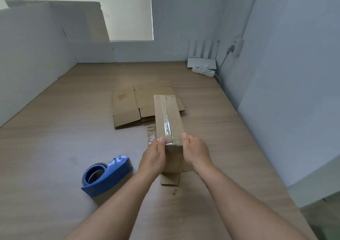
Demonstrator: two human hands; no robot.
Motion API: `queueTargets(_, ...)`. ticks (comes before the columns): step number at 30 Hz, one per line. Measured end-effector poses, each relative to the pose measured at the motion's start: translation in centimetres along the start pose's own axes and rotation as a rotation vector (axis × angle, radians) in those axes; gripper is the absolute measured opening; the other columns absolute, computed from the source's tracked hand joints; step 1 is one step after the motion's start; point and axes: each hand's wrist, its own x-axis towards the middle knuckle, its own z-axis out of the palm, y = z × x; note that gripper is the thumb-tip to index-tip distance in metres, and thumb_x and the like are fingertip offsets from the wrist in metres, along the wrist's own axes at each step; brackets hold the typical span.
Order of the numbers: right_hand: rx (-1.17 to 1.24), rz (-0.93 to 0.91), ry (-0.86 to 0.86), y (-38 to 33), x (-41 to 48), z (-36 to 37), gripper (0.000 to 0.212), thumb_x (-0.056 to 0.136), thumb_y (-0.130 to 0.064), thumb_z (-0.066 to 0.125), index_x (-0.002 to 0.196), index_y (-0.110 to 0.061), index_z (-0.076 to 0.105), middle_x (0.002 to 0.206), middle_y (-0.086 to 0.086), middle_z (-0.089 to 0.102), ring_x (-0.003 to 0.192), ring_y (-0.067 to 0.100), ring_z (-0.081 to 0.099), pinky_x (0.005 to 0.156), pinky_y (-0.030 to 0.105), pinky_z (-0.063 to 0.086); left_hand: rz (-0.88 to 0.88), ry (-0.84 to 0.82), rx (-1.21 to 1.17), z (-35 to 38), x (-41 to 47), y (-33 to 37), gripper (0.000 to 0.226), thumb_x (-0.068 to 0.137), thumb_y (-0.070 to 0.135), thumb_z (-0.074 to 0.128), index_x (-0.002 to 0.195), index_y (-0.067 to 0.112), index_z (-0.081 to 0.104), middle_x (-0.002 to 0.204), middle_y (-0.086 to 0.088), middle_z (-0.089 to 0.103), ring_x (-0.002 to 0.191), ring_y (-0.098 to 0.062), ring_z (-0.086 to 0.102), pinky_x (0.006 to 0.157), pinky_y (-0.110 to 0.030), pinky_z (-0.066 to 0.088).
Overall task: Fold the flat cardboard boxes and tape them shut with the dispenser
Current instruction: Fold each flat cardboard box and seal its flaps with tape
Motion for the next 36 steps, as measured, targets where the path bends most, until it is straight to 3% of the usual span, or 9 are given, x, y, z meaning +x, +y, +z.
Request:
queueTargets(2,0.071,-0.032,-0.065,0.4,0.3,-1.1,0.047,0.103,-0.03,0.027,0.063,-0.013,0.043,0.087,0.016,0.057,0.084,0.026,0.047,0.07,0.032,0.031,0.028,-0.053,0.004,-0.6,0.0,-0.2,0.052,0.102,0.048,0.022,0.144,0.024,0.039,0.139,0.001,0.049,0.128,-0.014,0.043,0.102,-0.03,0.035)
queueTargets(5,0.137,-0.062,-0.268,1.2,0.8,-2.5,0.056,0.098,-0.052,0.034,0.081,-0.006,0.06,0.089,0.007,0.064,0.086,0.026,0.056,0.079,0.035,0.043,0.033,-0.151,0.152,-1.5,0.0,0.1,0.078,0.084,0.072,0.023,0.147,0.027,0.031,0.138,-0.002,0.052,0.123,-0.02,0.049,0.095,-0.032,0.042)
queueTargets(8,-0.348,-0.238,-0.328,0.8,1.4,-3.8,0.066,0.08,-0.078,0.037,0.086,-0.015,0.053,0.088,0.002,0.061,0.082,0.022,0.055,0.072,0.037,0.046,0.065,-0.112,0.567,-2.3,0.4,1.0,0.08,0.077,0.077,0.028,0.136,0.023,0.038,0.118,-0.003,0.064,0.101,-0.022,0.058,0.076,-0.029,0.045)
queueTargets(12,-0.588,-0.422,-0.267,0.5,1.9,-4.1,0.052,0.089,-0.066,0.038,0.078,-0.016,0.039,0.094,0.009,0.062,0.088,0.029,0.055,0.065,0.033,0.031,0.125,-0.055,0.859,-2.8,1.0,1.2,0.057,0.091,0.064,0.031,0.111,0.013,0.046,0.103,-0.012,0.065,0.088,-0.029,0.056,0.066,-0.032,0.036)
queueTargets(19,-0.486,-0.553,-0.289,3.0,1.7,-3.7,0.037,0.103,-0.036,0.032,0.099,-0.006,0.054,0.106,0.013,0.063,0.098,0.033,0.055,0.077,0.038,0.037,0.144,-0.344,0.412,-5.4,2.3,-1.2,0.037,0.102,0.042,0.035,0.137,0.037,0.047,0.124,0.005,0.063,0.115,-0.014,0.057,0.1,-0.034,0.045)
queueTargets(24,-0.247,-0.442,-0.067,3.9,1.3,-3.5,0.037,0.097,-0.044,0.04,0.092,-0.012,0.058,0.093,0.003,0.064,0.088,0.024,0.057,0.07,0.036,0.041,0.208,0.01,0.204,-5.0,1.4,-1.5,0.02,0.098,0.022,0.052,0.114,0.02,0.063,0.099,0.003,0.072,0.093,-0.008,0.067,0.089,-0.035,0.054)
queueTargets(28,-0.035,-0.379,0.094,2.8,0.7,-3.0,0.013,0.089,-0.025,0.062,0.087,-0.013,0.058,0.086,0.0,0.063,0.076,0.019,0.054,0.07,0.034,0.042,0.288,0.091,0.219,-3.6,0.3,-0.5,0.006,0.091,0.024,0.063,0.097,0.026,0.062,0.085,0.017,0.067,0.08,0.006,0.062,0.072,-0.005,0.045)
queueTargets(32,0.064,-0.366,-0.083,2.4,0.6,-3.7,0.012,0.086,-0.005,0.057,0.09,-0.009,0.067,0.082,0.0,0.065,0.074,0.018,0.055,0.073,0.031,0.046,0.252,0.166,0.295,-3.5,0.2,0.0,0.017,0.093,0.029,0.06,0.077,0.025,0.055,0.074,0.002,0.066,0.073,-0.016,0.06,0.069,-0.028,0.047)
queueTargets(36,0.081,-0.343,-0.189,2.1,1.3,-4.6,0.016,0.087,-0.015,0.065,0.075,-0.02,0.057,0.069,-0.009,0.057,0.066,0.007,0.053,0.066,0.021,0.044,0.209,0.096,0.306,-4.0,0.6,0.0,0.022,0.093,0.028,0.062,0.076,0.015,0.056,0.076,-0.007,0.067,0.077,-0.028,0.06,0.071,-0.039,0.049)
